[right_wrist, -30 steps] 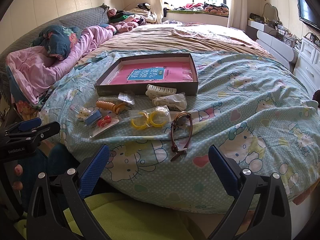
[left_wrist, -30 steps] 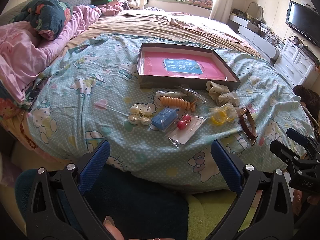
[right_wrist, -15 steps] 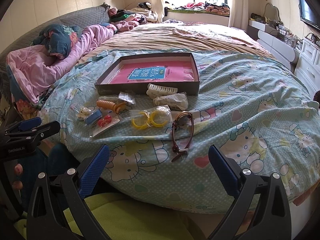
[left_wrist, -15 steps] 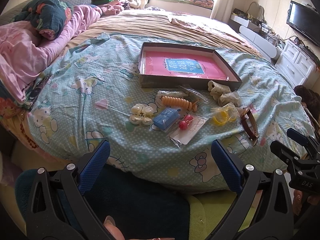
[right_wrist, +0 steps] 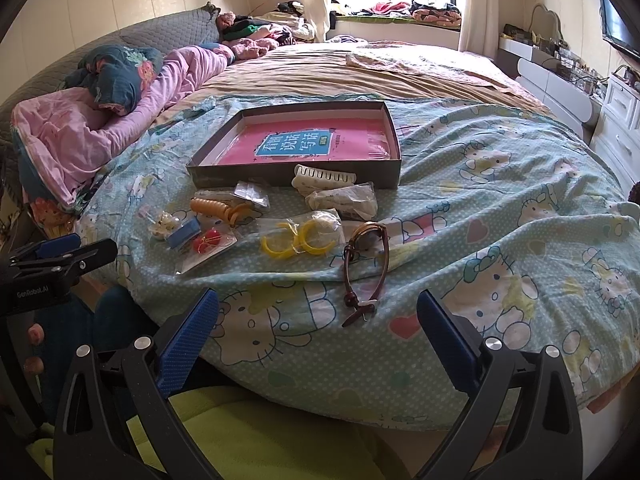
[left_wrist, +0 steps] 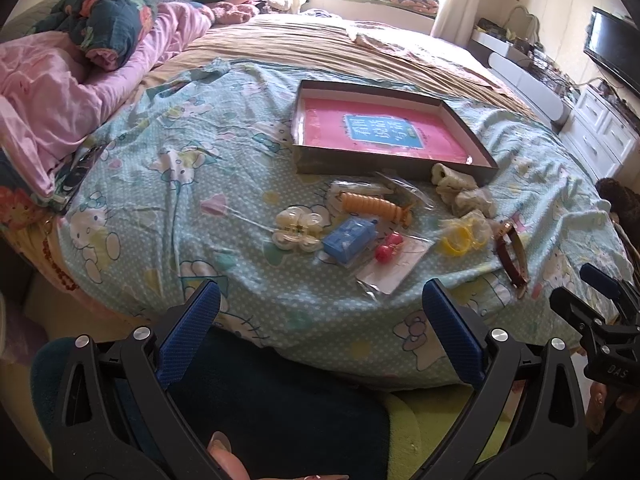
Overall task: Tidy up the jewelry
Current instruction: 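Grasp the clear claw clip with the left tool while the right tool grasps the brown watch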
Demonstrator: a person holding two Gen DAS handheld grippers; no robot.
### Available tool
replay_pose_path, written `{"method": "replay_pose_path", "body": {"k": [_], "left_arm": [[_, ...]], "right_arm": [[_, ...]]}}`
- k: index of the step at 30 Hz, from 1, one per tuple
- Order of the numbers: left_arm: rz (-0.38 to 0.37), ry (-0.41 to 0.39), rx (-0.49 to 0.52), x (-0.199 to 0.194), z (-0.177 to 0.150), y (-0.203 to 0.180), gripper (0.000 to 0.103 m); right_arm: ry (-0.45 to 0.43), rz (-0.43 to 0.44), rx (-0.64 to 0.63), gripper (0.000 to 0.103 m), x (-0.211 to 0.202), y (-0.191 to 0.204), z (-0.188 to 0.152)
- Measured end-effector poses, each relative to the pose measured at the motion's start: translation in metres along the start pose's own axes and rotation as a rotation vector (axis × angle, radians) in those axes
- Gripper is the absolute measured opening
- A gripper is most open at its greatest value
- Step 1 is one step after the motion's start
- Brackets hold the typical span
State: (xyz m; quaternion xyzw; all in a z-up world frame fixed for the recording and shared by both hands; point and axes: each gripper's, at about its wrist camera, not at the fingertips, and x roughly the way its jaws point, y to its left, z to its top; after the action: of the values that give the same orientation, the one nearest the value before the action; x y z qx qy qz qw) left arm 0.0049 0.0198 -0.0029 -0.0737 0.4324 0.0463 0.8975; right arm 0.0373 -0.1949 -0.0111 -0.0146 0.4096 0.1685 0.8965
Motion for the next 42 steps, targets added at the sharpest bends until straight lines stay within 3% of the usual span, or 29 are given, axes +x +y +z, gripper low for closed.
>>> {"method": "replay_pose_path", "body": {"k": [16, 27, 34, 36, 40, 42], "left_arm": [[0.118, 0.114, -0.092, 0.058, 0.011, 0.050, 0.094], [0.000, 0.159, -0.113, 0.093, 0.030, 0.053, 0.094], [-0.023, 0.186, -0.099, 0.111, 0.036, 0.048, 0.094], [-0.028, 0.193, -0.096, 0.116, 0.037, 0.048, 0.084], [-0.045, 0.192, -0.079, 0.120, 0.041, 0.046, 0.079], [-0.050, 0.194, -0.056, 0.122, 0.043, 0.042, 0.070]], "right_arm": [[0.079, 0.013, 0.003, 0.098, 0.054, -0.014, 0.017], [0.092, 0.013, 0.007, 0.098, 0.075, -0.023, 0.020], [0.102, 0.007, 0.023, 0.098, 0.082, -0.032, 0.021], [0.107, 0.007, 0.028, 0.098, 0.085, -0.034, 0.020], [0.118, 0.010, 0.031, 0.098, 0.091, -0.037, 0.020], [0.126, 0.015, 0.035, 0.095, 0.095, -0.039, 0.020]]}}
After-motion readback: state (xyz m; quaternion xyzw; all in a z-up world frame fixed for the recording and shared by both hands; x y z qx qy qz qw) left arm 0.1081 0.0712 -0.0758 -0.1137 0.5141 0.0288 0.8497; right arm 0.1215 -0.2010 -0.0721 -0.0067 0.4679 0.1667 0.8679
